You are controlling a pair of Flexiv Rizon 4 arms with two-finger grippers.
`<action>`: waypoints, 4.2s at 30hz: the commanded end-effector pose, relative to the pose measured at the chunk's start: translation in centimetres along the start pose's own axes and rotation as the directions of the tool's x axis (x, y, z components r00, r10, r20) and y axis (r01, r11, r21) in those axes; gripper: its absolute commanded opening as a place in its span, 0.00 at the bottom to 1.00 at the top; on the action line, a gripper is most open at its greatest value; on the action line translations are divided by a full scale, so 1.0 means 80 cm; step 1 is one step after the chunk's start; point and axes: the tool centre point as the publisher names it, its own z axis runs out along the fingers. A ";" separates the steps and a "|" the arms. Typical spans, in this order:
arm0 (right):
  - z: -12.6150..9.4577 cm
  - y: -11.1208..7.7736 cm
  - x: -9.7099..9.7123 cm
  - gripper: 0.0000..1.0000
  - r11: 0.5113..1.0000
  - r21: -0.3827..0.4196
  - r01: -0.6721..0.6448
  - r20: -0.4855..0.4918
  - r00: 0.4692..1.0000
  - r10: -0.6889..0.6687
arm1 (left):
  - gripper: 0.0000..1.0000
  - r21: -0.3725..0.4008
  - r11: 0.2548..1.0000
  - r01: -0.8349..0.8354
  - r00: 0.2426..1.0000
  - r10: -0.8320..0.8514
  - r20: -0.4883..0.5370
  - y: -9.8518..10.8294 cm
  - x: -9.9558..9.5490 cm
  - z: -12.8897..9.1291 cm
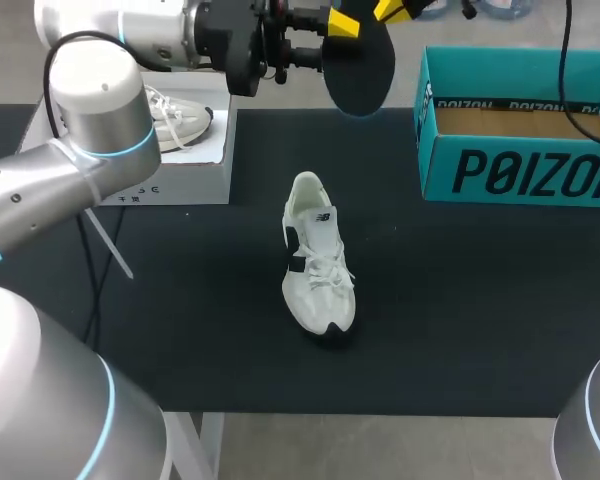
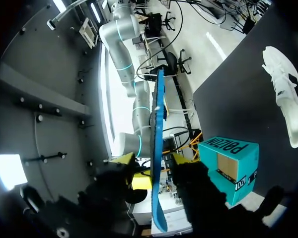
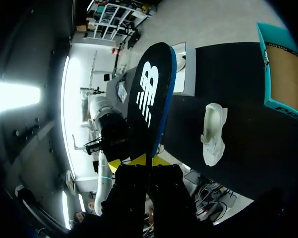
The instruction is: Take the shoe out of the shoebox, open the shoe tongue, remove and reinsert the insole, then place the shoe into the shoebox
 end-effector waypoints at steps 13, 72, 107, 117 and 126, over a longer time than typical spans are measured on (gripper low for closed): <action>-0.003 0.008 -0.004 0.00 1.000 0.012 -0.028 0.004 1.000 0.028 | 0.00 -0.008 1.000 0.009 1.000 -0.009 0.012 -0.001 0.010 0.002; -0.071 -0.011 -0.018 1.00 0.915 -0.401 0.039 -0.214 0.967 -0.135 | 0.00 -0.081 0.996 0.041 0.997 -0.036 0.071 0.009 -0.004 -0.016; -0.071 -0.011 -0.018 1.00 0.915 -0.401 0.039 -0.214 0.967 -0.135 | 0.00 0.211 -0.072 0.975 -0.126 -0.959 0.256 0.041 -0.028 -0.032; -0.071 -0.011 -0.018 1.00 0.915 -0.401 0.039 -0.214 0.967 -0.135 | 0.00 0.211 -0.072 0.975 -0.126 -0.959 0.256 0.041 -0.028 -0.032; -0.071 -0.011 -0.018 1.00 0.915 -0.401 0.039 -0.214 0.967 -0.135 | 0.00 0.219 -0.734 0.643 -0.766 -0.621 0.169 0.066 -0.019 -0.053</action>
